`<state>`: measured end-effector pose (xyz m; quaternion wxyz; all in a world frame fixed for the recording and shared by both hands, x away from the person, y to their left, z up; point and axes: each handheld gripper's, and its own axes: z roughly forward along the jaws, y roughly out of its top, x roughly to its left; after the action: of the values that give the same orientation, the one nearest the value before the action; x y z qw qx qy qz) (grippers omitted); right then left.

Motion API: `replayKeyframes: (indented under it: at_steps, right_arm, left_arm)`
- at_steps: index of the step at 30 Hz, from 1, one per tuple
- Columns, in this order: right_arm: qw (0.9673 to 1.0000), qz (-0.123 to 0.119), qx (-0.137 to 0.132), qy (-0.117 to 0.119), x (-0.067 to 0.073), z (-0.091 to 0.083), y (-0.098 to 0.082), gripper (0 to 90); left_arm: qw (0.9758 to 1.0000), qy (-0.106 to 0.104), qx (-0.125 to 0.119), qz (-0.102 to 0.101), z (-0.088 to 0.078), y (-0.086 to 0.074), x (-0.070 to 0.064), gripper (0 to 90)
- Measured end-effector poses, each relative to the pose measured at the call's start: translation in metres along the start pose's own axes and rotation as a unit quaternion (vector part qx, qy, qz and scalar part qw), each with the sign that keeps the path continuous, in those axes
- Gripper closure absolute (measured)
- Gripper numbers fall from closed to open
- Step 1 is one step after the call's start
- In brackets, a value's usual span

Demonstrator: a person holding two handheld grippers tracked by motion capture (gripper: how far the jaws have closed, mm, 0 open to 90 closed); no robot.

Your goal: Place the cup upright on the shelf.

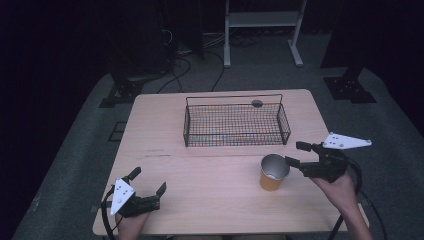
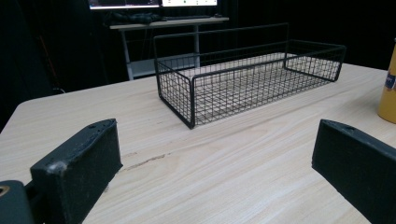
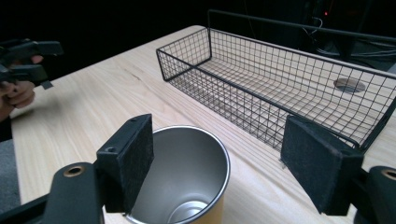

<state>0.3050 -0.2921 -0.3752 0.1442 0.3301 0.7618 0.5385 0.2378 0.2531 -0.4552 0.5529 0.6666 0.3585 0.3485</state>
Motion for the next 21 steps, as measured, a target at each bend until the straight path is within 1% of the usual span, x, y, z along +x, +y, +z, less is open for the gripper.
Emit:
replayKeyframes:
  at_steps: [3, 6, 8, 10, 17, 20, 21]
  right_arm:
    - [0.9999, 0.001, 0.010, -0.004, -0.002, 0.006, -0.002, 25.0]
    - [0.9998, 0.005, 0.019, -0.004, -0.004, 0.015, -0.004, 26.5]
    - [0.9998, 0.005, 0.021, -0.003, -0.004, 0.016, -0.005, 26.6]
    - [0.9995, 0.004, 0.030, -0.004, -0.005, 0.021, -0.006, 27.8]
    - [0.9990, 0.006, 0.045, -0.008, -0.006, 0.028, -0.010, 29.8]
    - [0.9988, 0.010, 0.048, -0.007, -0.008, 0.030, -0.012, 34.0]
    - [0.9988, 0.010, 0.048, -0.007, -0.008, 0.030, -0.012, 34.0]
  left_arm:
    - [1.0000, 0.000, 0.000, 0.000, 0.000, 0.000, 0.000, 0.1]
    - [1.0000, 0.002, -0.001, 0.000, -0.001, 0.000, 0.000, 0.1]
    - [1.0000, 0.002, -0.002, 0.001, -0.001, 0.000, 0.001, 0.1]
    - [1.0000, 0.002, -0.001, 0.001, -0.001, 0.000, 0.001, 0.1]
    - [1.0000, 0.003, -0.002, 0.001, -0.002, 0.000, 0.001, 0.1]
    - [1.0000, 0.003, -0.001, 0.001, -0.002, 0.000, 0.001, 0.1]
    - [1.0000, 0.003, -0.001, 0.001, -0.002, 0.000, 0.001, 0.2]
